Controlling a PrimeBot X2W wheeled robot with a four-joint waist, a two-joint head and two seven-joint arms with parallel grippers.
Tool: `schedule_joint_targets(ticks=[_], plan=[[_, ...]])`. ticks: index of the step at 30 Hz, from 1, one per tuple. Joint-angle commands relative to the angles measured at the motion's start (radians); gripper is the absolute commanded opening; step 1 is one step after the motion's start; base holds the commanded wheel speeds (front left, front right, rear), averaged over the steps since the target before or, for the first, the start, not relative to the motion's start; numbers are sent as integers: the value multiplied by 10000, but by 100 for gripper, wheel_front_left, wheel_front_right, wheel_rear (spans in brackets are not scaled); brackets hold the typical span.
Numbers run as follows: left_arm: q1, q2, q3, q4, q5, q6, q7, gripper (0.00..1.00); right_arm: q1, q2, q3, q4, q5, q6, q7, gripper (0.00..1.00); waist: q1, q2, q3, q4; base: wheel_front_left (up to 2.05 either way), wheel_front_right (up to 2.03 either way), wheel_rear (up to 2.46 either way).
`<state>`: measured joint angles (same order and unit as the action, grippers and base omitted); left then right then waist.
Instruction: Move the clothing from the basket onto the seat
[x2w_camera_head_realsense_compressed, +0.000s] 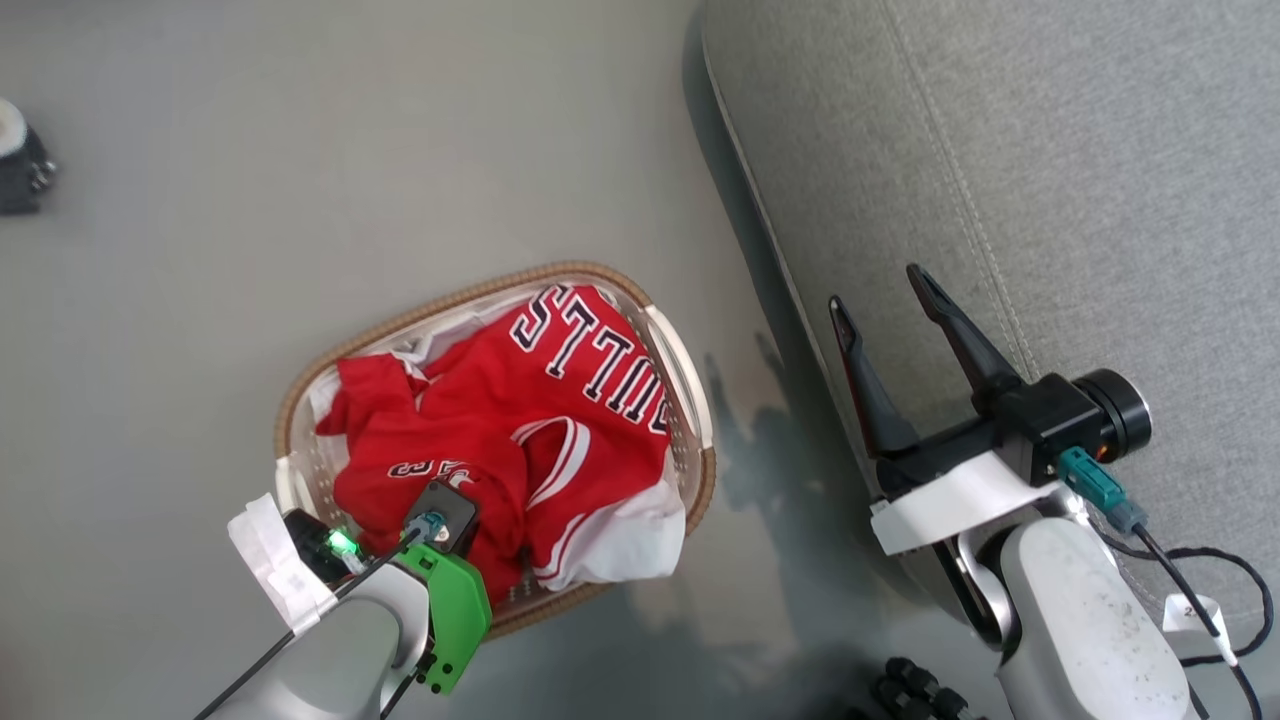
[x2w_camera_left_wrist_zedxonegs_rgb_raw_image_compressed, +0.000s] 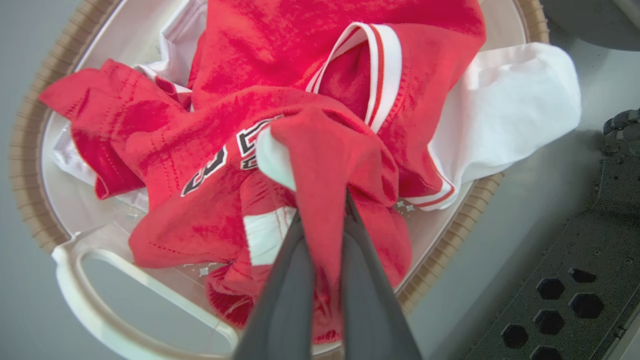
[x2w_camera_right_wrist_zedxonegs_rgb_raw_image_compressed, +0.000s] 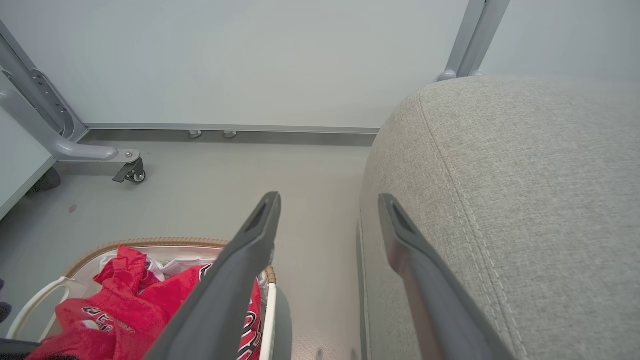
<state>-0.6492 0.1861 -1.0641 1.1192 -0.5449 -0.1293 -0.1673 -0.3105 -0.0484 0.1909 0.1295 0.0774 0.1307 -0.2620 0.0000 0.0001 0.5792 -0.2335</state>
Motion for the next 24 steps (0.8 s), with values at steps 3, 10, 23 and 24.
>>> schedule_joint_targets(ticks=[3, 10, 23, 24], plan=[[119, -62, 29, -70, -100, -20, -446, 0, 383, -38, -183, 118, -223, 1, -47, 100, 0, -1, -1223, 481, 0, 0, 0], [104, -94, 40, -545, -93, -20, -915, 0, 1038, -39, -415, 302, -589, -1, -47, 100, 0, -1, -2747, 974, 0, 0, 0], [-502, 798, 635, -3279, 756, 212, -984, 0, 2305, -38, -740, 553, -992, -1, -46, 100, 0, -1, -5074, 1544, 0, 0, 0], [-556, 853, 691, -3435, 785, 222, -986, 0, 2365, -39, -750, 559, -996, -1, -46, 100, 0, -1, -5184, 1557, 0, 0, 0]])
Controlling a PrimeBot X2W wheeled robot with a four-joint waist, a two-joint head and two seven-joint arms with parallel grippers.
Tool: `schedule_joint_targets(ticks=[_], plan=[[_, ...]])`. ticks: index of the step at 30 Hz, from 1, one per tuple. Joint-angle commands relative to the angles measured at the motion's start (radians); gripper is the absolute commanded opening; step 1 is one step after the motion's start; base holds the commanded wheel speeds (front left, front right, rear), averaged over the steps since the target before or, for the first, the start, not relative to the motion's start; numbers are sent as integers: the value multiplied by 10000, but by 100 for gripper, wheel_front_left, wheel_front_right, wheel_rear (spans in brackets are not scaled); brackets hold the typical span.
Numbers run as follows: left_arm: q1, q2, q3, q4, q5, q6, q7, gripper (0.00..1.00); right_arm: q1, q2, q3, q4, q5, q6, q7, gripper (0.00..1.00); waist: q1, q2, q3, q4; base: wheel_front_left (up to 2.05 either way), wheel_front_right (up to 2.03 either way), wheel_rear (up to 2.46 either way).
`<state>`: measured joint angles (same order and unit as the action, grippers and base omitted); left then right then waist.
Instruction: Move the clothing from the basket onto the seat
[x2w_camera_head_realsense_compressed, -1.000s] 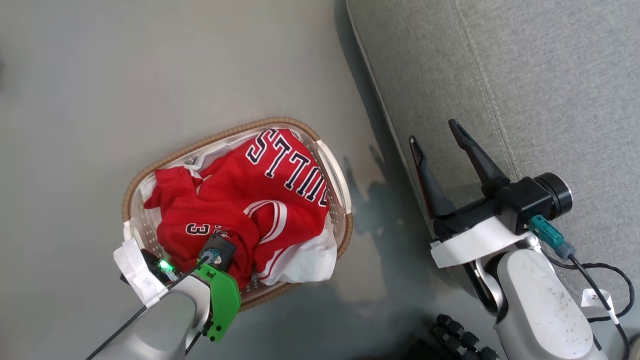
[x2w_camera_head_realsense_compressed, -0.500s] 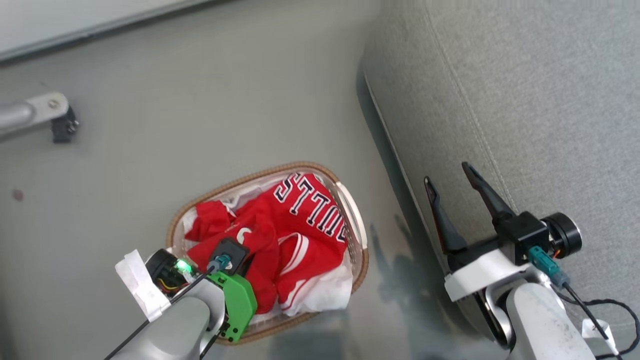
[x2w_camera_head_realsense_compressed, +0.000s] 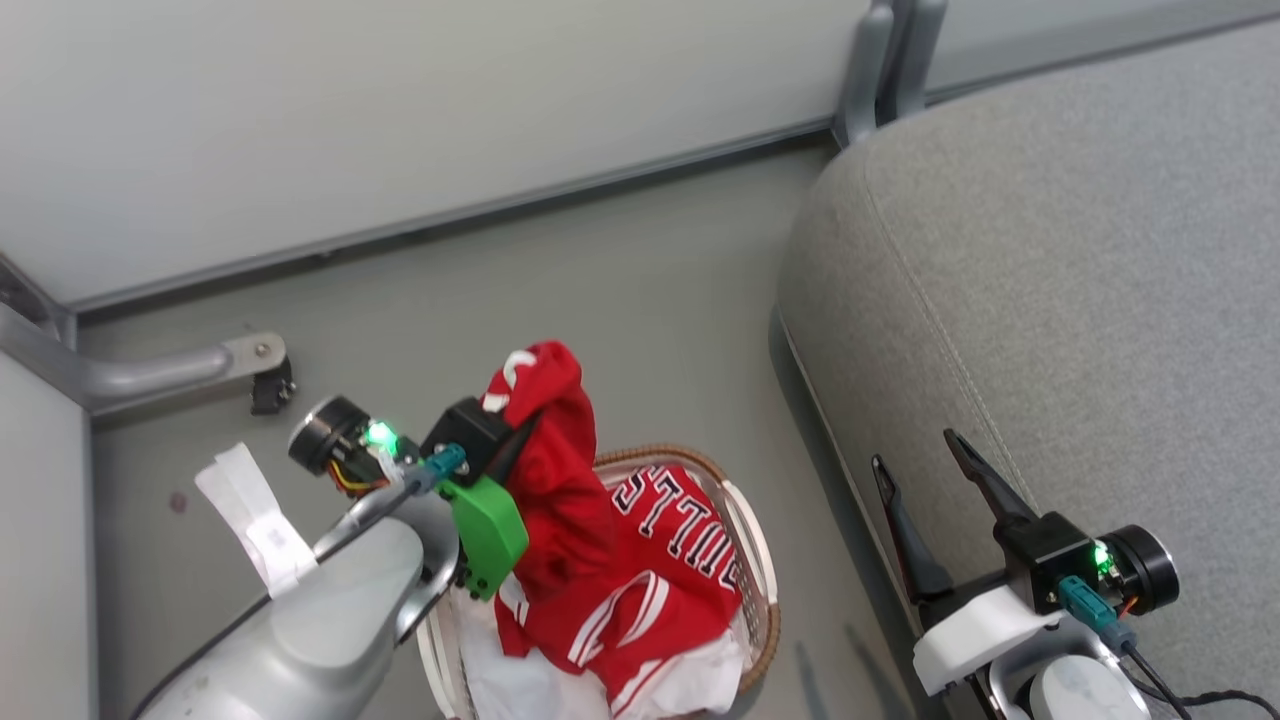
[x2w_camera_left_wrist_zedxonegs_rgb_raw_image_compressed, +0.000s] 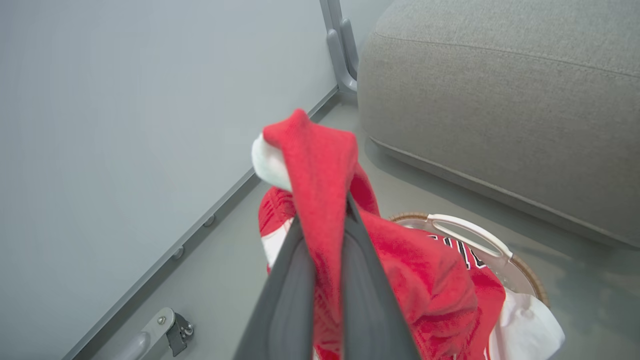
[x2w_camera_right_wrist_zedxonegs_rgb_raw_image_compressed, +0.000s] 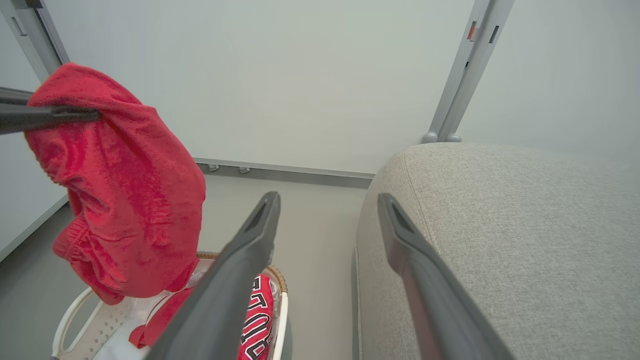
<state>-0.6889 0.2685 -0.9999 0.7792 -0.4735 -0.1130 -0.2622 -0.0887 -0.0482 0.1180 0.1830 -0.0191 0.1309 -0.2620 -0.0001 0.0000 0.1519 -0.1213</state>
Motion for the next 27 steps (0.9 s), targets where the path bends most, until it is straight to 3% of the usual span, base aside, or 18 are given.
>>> schedule_joint_targets(ticks=[1, 15, 27], plan=[[-229, 108, 110, -204, 96, 66, -36, 0, 213, -40, -24, 31, -55, -3, -46, 100, 1, 0, -1027, 438, 0, 0, 0], [-2381, 637, 870, -2013, 31, 182, 480, 0, -19, -38, 345, 37, -164, -3, -46, 100, 1, 0, -1605, 268, 0, 0, 0], [-3881, 6, 983, -2514, -104, 286, 1491, 0, -1021, -38, 1877, 219, 207, -3, -46, 100, 1, 0, -1636, 409, 0, 0, 0]])
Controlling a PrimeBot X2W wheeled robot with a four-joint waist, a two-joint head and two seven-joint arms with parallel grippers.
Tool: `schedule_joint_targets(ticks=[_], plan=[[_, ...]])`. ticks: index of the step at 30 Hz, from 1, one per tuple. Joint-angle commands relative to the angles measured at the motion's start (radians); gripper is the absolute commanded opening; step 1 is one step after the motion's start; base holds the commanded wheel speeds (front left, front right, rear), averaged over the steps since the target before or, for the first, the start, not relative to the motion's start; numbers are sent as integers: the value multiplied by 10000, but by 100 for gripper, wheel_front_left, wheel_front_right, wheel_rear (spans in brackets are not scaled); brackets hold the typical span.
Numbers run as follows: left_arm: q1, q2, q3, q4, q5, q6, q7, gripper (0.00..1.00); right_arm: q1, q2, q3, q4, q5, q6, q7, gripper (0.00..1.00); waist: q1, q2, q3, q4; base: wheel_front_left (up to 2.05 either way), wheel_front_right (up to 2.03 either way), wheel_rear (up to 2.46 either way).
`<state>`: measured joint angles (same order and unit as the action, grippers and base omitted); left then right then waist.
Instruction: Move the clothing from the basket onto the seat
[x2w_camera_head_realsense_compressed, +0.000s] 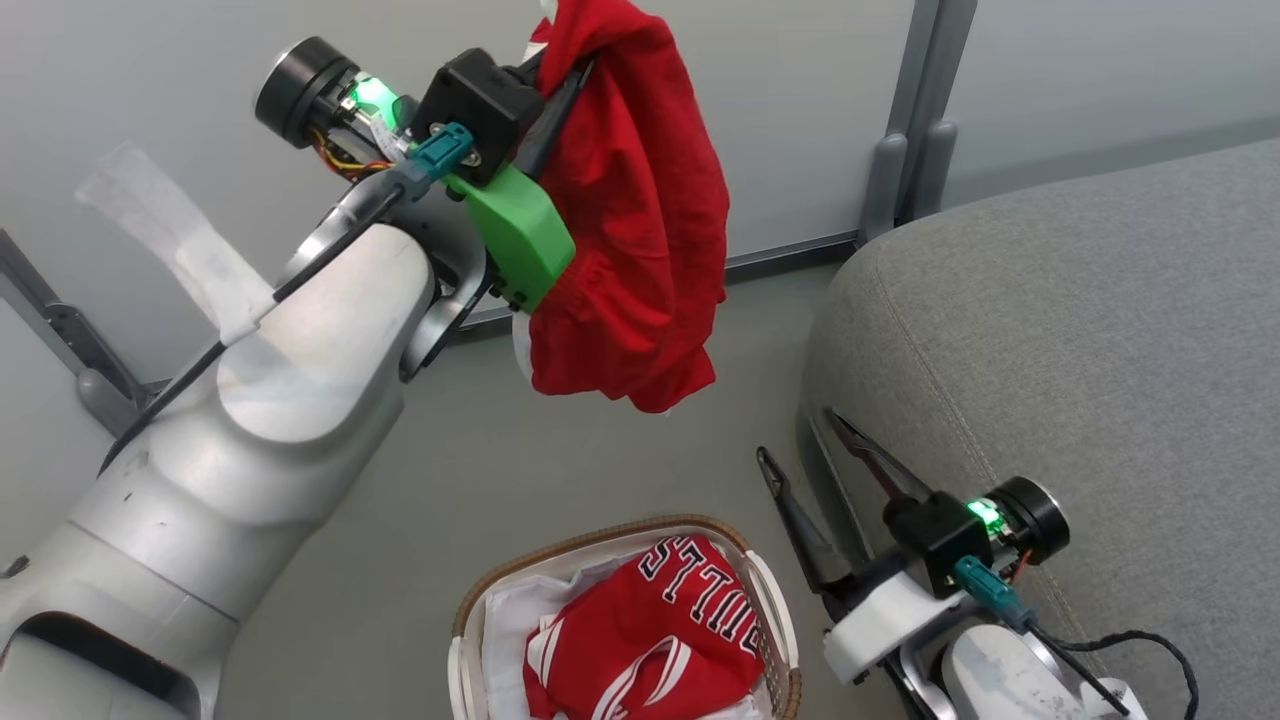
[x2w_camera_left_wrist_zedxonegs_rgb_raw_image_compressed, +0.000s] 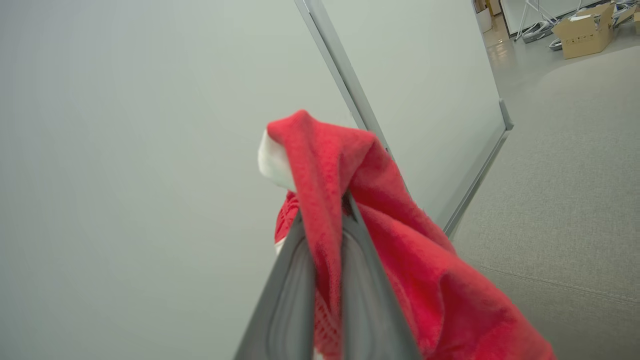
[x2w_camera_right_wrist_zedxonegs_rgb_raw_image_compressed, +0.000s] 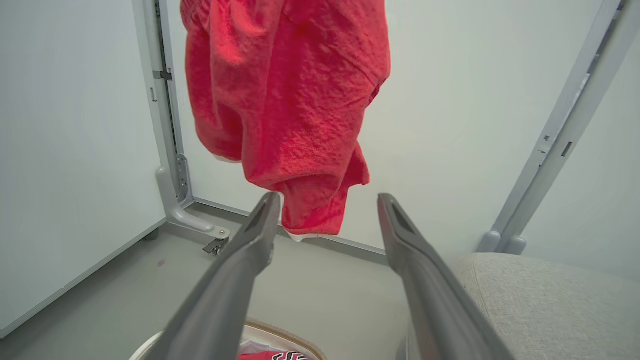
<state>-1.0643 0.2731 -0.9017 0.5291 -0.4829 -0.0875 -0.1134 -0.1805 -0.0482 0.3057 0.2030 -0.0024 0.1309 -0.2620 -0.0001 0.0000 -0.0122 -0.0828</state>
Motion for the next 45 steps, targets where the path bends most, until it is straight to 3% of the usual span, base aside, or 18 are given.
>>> schedule_joint_targets(ticks=[1, 17, 19, 20, 21, 22, 35, 37, 38, 39, 40, 45], plan=[[-211, -130, -41, -43, -24, 13, 69, 0, -242, -40, 190, 91, 57, -3, -46, 100, 1, 0, 8, 60, 0, 0, 0], [-490, -1443, -564, -482, -379, -107, 429, 0, -2738, -34, 1280, 1492, 778, -5, -35, 100, 1, 0, -32, 787, 0, 0, 0], [-408, -1483, -615, -552, -383, -132, 364, 0, -2915, -40, 1300, 1564, 873, -5, -35, 43, 1, 0, -51, 849, 0, 0, 0], [-336, -1483, -649, -582, -380, -134, 318, 0, -2967, -40, 1293, 1612, 900, -5, -35, 43, 1, 0, -65, 878, 0, 0, 0], [-263, -1478, -669, -586, -418, -143, 329, 0, -3032, -40, 1252, 1583, 860, -5, -35, 12, 1, 0, -75, 898, 0, 0, 0], [-172, -1463, -687, -583, -475, -156, 326, 0, -3078, -40, 1184, 1515, 822, -5, -35, 0, 1, 0, -84, 920, 0, 0, 0], [883, -1011, -455, -239, -1045, 70, -197, 2, -2732, -38, 593, 1128, 557, -5, -35, 0, 1, 0, -145, 801, 0, 0, 0], [1085, -946, -394, -138, -1151, 60, -391, 35, -2701, -38, 446, 1071, 502, -5, -35, 0, 1, 0, -151, 769, 0, 0, 0], [1200, -915, -353, -73, -1214, 42, -522, 72, -2681, -38, 352, 1038, 457, -5, -35, 0, 1, 0, -156, 752, 0, 0, 0], [1304, -890, -339, -20, -1250, 10, -627, 95, -2670, -38, 276, 1033, 444, -5, -35, 0, 1, 0, -157, 736, 0, 0, 0], [1452, -863, -346, 22, -1324, -49, -766, 100, -2683, -38, 153, 1021, 430, -5, -35, 0, 1, 0, -157, 716, 0, 0, 0], [2289, -691, -54, 404, -1627, -9, -1292, 100, -2806, -35, -411, 917, 177, -5, -35, 0, 1, 0, -134, 691, 0, 0, 0]])
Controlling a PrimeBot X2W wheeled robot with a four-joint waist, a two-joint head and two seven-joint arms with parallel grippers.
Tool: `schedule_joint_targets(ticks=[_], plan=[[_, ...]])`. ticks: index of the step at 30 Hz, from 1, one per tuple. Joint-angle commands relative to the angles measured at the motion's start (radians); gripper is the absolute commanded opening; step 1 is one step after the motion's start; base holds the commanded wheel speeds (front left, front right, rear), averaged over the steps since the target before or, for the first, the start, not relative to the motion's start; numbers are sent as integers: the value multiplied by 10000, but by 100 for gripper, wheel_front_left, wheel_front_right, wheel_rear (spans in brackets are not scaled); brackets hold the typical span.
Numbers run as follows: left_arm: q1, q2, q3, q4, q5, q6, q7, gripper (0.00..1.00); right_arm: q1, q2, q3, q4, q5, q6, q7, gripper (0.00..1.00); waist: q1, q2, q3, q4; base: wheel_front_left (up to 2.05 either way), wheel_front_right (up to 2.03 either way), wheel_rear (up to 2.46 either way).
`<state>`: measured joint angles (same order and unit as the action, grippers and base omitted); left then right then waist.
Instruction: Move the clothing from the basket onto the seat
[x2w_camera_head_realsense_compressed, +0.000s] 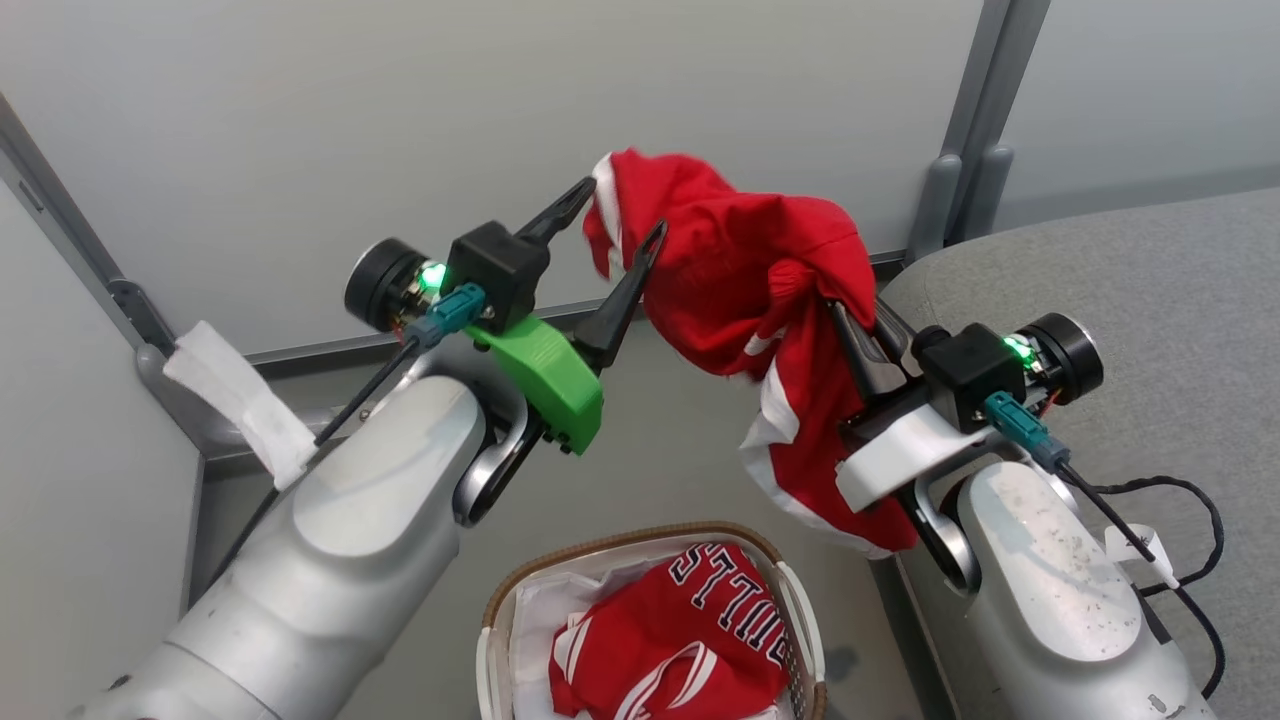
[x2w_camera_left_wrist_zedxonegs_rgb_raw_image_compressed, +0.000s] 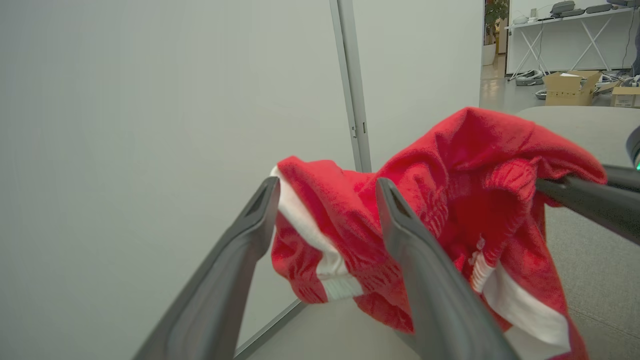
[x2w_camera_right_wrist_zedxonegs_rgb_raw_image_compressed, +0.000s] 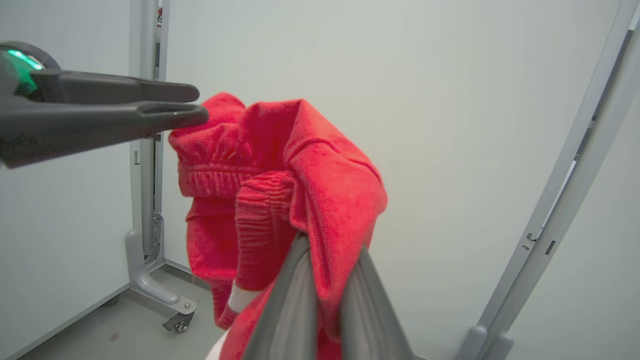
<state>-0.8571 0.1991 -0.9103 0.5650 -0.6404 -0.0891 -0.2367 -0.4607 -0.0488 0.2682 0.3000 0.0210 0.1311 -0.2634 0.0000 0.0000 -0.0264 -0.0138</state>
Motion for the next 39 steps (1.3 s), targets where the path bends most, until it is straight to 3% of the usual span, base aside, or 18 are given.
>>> schedule_joint_targets(ticks=[1, 10, 18, 27, 33, 39], plan=[[422, 87, 79, 130, -68, 17, -127, 100, -42, -30, -141, -89, -132, -6, -21, 0, 0, 0, 21, -4, 0, 0, 0], [2540, 194, 1251, -41, 514, 103, -286, 100, 40, -31, -926, -402, -510, -6, -21, 0, 0, 0, 147, -36, 0, 0, 0], [4380, -176, 2525, -609, 1355, -162, -278, 100, 215, -30, -1026, -548, -665, -6, -21, 0, 0, 0, 201, -102, 0, 0, 0], [5270, -703, 3397, -800, 2085, -375, -280, 100, 59, -31, -1226, -456, -801, -6, -21, 0, 0, 0, 287, -271, 0, 0, 0], [5542, -939, 3612, -975, 2407, -419, -280, 100, 246, -36, -1369, -543, -1056, -6, -21, 0, 0, 0, 348, -937, 0, 0, 0], [5693, -1071, 3425, -1273, 2420, -422, -281, 100, 583, -34, -1711, -684, -1499, -10, -21, 0, 0, 0, 437, -2021, 0, 0, 0]])
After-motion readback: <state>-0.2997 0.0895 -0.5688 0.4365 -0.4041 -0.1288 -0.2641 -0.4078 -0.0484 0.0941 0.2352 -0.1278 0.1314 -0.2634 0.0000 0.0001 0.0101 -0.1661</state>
